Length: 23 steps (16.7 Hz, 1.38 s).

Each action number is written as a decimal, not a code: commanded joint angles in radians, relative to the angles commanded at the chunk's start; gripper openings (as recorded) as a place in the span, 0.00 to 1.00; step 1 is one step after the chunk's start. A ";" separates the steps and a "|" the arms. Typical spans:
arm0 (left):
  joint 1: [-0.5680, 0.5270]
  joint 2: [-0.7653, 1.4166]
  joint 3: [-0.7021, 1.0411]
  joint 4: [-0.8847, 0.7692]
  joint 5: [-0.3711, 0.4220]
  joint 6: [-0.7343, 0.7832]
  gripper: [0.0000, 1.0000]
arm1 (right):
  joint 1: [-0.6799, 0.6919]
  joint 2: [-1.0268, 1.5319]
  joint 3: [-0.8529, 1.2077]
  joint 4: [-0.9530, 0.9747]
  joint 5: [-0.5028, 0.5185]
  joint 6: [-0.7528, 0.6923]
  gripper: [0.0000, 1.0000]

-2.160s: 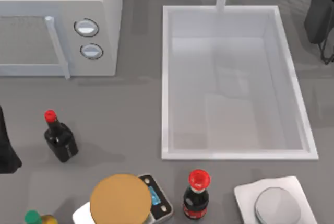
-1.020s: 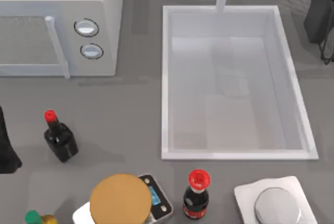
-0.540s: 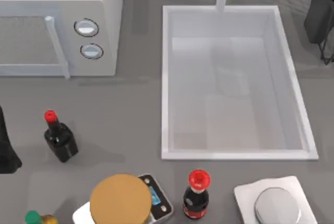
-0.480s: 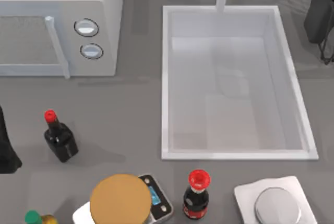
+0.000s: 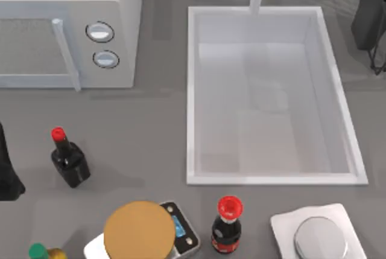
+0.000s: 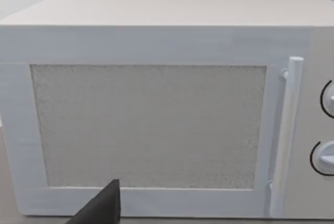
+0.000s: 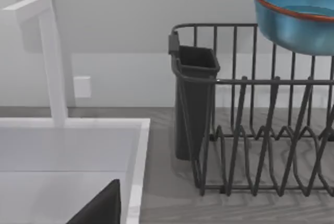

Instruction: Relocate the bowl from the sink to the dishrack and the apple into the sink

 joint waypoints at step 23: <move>0.000 0.000 0.000 0.000 0.000 0.000 1.00 | -0.301 1.406 0.930 -1.031 0.000 -0.293 1.00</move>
